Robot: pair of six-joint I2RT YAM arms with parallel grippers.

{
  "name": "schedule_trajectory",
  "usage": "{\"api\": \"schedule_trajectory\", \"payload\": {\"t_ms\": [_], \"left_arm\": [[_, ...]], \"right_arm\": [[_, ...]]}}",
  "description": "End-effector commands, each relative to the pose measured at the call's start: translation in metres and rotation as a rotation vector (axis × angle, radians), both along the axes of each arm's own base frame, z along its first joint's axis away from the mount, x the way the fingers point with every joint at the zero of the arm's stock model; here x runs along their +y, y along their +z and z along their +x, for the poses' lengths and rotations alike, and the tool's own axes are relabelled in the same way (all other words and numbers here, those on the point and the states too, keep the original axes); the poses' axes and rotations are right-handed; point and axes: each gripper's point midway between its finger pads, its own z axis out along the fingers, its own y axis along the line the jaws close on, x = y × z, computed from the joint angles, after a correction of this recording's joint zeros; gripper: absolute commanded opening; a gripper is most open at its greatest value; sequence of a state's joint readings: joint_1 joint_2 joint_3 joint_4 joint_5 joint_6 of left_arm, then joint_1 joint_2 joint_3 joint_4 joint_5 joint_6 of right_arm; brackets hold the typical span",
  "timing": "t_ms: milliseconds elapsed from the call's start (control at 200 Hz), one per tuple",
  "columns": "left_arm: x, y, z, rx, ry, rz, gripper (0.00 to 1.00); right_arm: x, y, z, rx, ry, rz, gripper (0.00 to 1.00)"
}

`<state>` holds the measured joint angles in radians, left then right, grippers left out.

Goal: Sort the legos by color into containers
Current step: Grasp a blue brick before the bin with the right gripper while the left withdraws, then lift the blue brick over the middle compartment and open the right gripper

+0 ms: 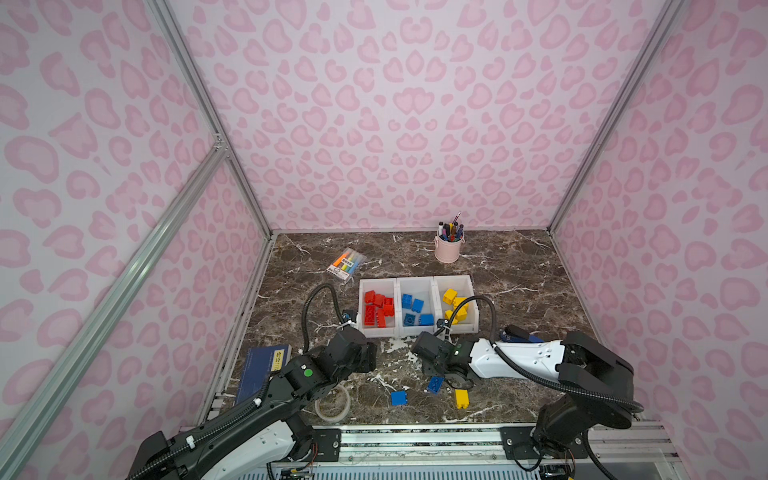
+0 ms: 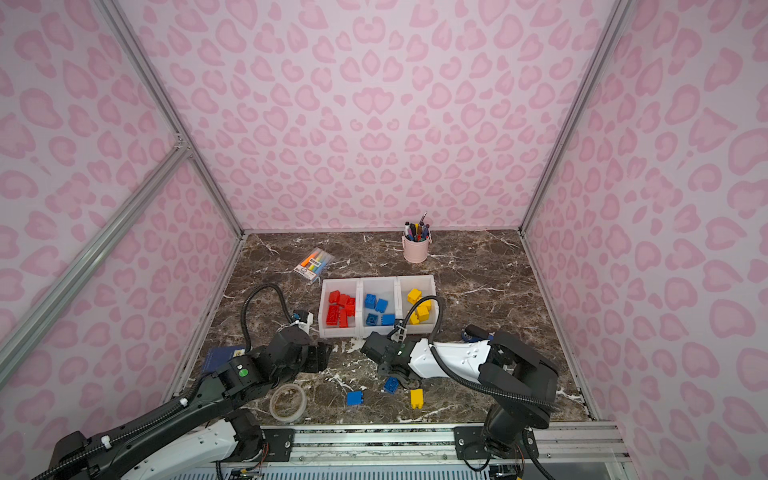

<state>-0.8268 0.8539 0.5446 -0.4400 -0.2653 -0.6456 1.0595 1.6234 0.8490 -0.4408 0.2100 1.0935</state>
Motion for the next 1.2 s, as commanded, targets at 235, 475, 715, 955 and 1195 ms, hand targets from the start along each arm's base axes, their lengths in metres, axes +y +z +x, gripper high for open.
{"api": "schedule_trajectory", "payload": {"t_ms": [235,475,715,955,1195], "left_arm": [[0.003,-0.002,-0.002,0.000,0.008,-0.005,0.72],[0.004,-0.002,-0.003,0.000,0.006,-0.004,0.72],[0.005,-0.003,-0.004,-0.001,-0.001,0.005,0.72],[0.003,0.000,-0.003,-0.001,-0.012,0.012,0.73],[0.006,-0.002,-0.008,0.024,-0.012,0.023,0.73]], "right_arm": [[-0.005,-0.006,0.001,-0.001,-0.054,-0.021,0.50],[-0.002,-0.004,0.003,-0.007,-0.052,-0.024,0.46],[-0.004,0.009,0.010,-0.027,-0.056,-0.068,0.45],[0.006,0.039,0.034,-0.064,-0.006,-0.086,0.44],[0.015,0.093,0.105,-0.130,0.039,-0.069,0.45]]}}
